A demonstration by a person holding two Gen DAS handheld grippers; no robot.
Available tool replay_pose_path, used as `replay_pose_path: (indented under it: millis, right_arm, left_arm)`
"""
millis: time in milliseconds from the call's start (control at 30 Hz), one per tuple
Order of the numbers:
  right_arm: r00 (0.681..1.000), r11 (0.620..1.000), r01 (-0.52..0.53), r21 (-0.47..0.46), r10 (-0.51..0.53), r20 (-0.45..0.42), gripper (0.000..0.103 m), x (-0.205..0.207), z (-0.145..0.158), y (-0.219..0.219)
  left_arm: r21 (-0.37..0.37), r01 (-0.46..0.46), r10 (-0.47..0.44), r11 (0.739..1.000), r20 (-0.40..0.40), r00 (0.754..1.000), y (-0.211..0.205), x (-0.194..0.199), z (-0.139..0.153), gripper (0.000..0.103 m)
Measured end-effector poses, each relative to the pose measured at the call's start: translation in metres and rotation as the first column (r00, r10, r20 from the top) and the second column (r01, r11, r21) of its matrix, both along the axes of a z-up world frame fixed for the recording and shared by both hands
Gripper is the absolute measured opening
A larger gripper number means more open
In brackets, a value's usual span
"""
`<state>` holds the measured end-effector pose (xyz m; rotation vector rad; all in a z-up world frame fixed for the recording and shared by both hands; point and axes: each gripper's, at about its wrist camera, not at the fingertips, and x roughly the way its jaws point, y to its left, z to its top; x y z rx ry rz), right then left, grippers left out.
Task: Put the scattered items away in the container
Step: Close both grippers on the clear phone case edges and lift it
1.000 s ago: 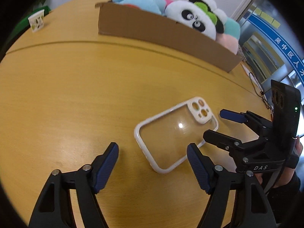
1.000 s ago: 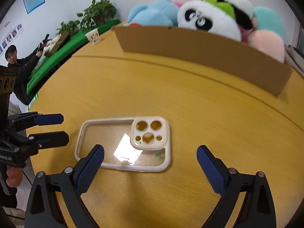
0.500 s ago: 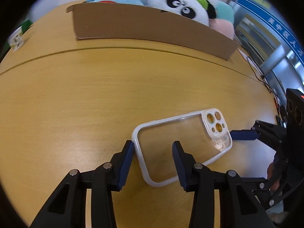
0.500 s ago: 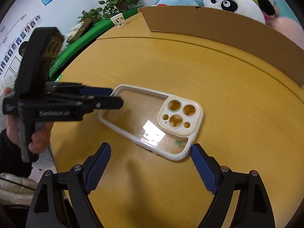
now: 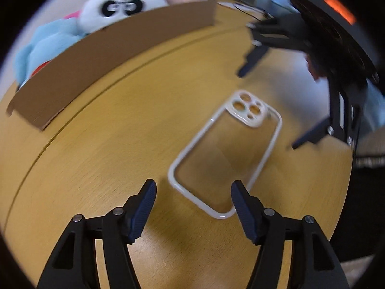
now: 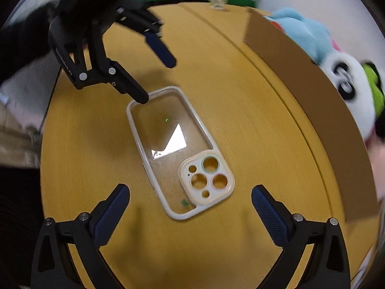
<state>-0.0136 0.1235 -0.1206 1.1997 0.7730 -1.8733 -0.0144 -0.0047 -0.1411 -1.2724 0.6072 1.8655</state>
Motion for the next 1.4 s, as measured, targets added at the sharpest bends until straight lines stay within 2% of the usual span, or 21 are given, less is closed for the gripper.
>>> replay_pose_path:
  millis: [100, 167, 233, 367, 433, 500, 567, 633, 733, 833, 1000, 1067, 1267, 1400]
  right_arm:
    - [0.993, 0.992, -0.118, 0.046, 0.117, 0.036, 0.103, -0.006, -0.013, -0.009]
    - [0.985, 0.985, -0.16, 0.068, 0.156, 0.069, 0.103, -0.01, -0.021, -0.012]
    - [0.979, 0.983, -0.176, 0.045, 0.17, 0.115, 0.103, -0.015, -0.023, -0.012]
    - [0.971, 0.977, -0.211, 0.034, 0.206, 0.117, 0.102, -0.019, -0.021, -0.009]
    - [0.969, 0.975, -0.222, 0.024, 0.218, 0.113, 0.101, -0.02, -0.019, -0.006]
    - [0.967, 0.972, -0.234, 0.018, 0.231, 0.111, 0.1, -0.02, -0.018, -0.003]
    - [0.964, 0.97, -0.244, 0.011, 0.241, 0.11, 0.099, -0.021, -0.016, 0.0]
    - [0.963, 0.968, -0.25, 0.007, 0.248, 0.107, 0.097, -0.021, -0.014, 0.003]
    - [0.96, 0.966, -0.26, 0.0, 0.258, 0.107, 0.096, -0.021, -0.012, 0.007]
    - [0.958, 0.964, -0.267, 0.003, 0.265, 0.106, 0.096, -0.021, -0.01, 0.009]
    - [0.959, 0.964, -0.264, -0.003, 0.263, 0.107, 0.096, -0.022, -0.005, 0.014]
    - [0.959, 0.964, -0.265, -0.001, 0.263, 0.103, 0.095, -0.022, -0.004, 0.016]
    - [0.959, 0.964, -0.265, 0.004, 0.263, 0.104, 0.088, -0.021, 0.004, 0.022]
    - [0.962, 0.967, -0.253, 0.008, 0.251, 0.106, 0.087, -0.02, 0.009, 0.026]
  left_arm:
    - [-0.001, 0.074, -0.074, 0.997, 0.011, 0.997, 0.008, 0.001, -0.001, 0.064]
    - [-0.006, 0.102, -0.102, 0.995, 0.005, 0.995, 0.012, 0.0, -0.001, 0.065]
    - [-0.01, 0.132, -0.132, 0.991, 0.013, 0.991, 0.015, -0.001, -0.002, 0.066]
    - [-0.035, 0.197, -0.196, 0.98, 0.026, 0.98, 0.023, -0.001, -0.002, 0.066]
    - [-0.044, 0.222, -0.221, 0.974, 0.03, 0.975, 0.026, -0.003, -0.003, 0.069]
    - [-0.062, 0.239, -0.238, 0.969, 0.037, 0.971, 0.029, -0.008, -0.005, 0.079]
    - [-0.069, 0.262, -0.258, 0.963, 0.065, 0.964, 0.033, -0.012, -0.006, 0.08]
    - [-0.074, 0.3, -0.293, 0.951, 0.092, 0.952, 0.037, -0.012, -0.007, 0.078]
    - [-0.073, 0.392, -0.378, 0.917, 0.156, 0.913, 0.043, -0.005, -0.011, 0.078]
    - [-0.069, 0.416, -0.401, 0.907, 0.165, 0.901, 0.044, -0.007, -0.011, 0.079]
    - [-0.079, 0.407, -0.39, 0.91, 0.166, 0.906, 0.04, -0.005, -0.01, 0.079]
    - [-0.054, 0.424, -0.409, 0.904, 0.182, 0.894, 0.039, 0.001, -0.006, 0.079]
    - [-0.089, 0.38, -0.366, 0.921, 0.141, 0.92, 0.036, 0.007, -0.013, 0.081]
    - [-0.095, 0.367, -0.355, 0.925, 0.123, 0.927, 0.035, 0.007, -0.014, 0.081]
